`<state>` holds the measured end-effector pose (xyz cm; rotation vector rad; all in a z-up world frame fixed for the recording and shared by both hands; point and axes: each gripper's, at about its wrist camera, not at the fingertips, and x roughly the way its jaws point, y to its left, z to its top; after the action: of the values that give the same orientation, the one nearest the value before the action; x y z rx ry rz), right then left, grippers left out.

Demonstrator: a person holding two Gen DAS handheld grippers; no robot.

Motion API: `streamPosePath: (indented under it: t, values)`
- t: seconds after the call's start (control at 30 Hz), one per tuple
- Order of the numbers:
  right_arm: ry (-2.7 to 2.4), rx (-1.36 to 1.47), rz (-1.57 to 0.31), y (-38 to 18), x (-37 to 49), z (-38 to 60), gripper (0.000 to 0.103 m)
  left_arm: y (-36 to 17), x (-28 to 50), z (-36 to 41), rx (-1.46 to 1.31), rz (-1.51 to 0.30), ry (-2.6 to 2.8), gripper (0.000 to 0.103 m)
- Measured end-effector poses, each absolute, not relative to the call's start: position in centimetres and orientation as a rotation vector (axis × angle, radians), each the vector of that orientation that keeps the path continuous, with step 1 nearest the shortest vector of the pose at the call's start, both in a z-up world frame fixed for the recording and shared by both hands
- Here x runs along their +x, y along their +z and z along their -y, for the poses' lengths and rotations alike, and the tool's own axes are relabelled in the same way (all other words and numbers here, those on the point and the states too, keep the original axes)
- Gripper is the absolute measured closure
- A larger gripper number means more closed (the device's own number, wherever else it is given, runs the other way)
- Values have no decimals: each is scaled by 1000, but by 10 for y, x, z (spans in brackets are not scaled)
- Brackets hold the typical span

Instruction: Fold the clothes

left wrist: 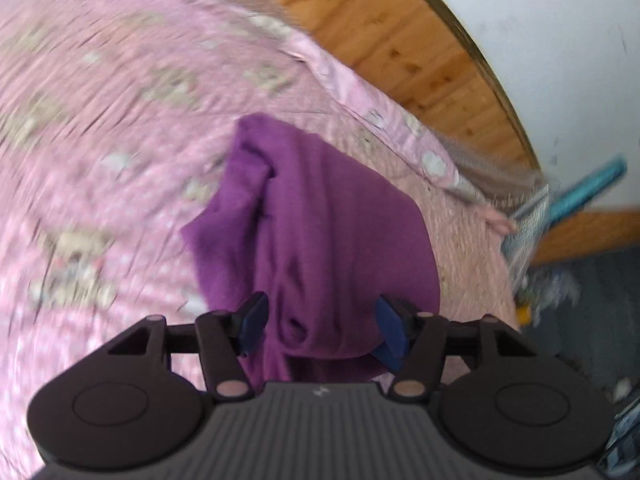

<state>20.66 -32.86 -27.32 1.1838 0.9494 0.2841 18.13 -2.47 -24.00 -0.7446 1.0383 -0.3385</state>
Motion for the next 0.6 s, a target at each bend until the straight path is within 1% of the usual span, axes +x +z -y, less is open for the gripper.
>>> streamPosePath:
  t: [0.03,0.07,0.1,0.17,0.23,0.33,0.4,0.53,0.6]
  values:
    - [271,1192,-953,-276,206,327,51,-248,176,19,-805,-1045,-324,41]
    - [258,1197,-957,-280,205,325,57,-257,171,13,-866,-1052,-310,41]
    - [246,1198,-958,-280,204,325,59,-265,166,7,-926,-1057,-295,41]
    - [224,1197,-957,-280,202,328,69,-279,162,2,-1012,-1054,-272,41]
    - [196,1204,-951,-276,196,336,69,-285,163,2,-1050,-1044,-260,41]
    - [155,1242,-938,-274,181,349,61,-283,166,2,-1034,-1022,-267,41]
    - [150,1242,-926,-274,177,354,61,-276,168,3,-1005,-1008,-288,39]
    - [124,1195,-897,-273,187,359,62,-268,174,13,-955,-1010,-284,39]
    - [111,1157,-903,-270,193,358,62,-265,179,20,-906,-1027,-268,43]
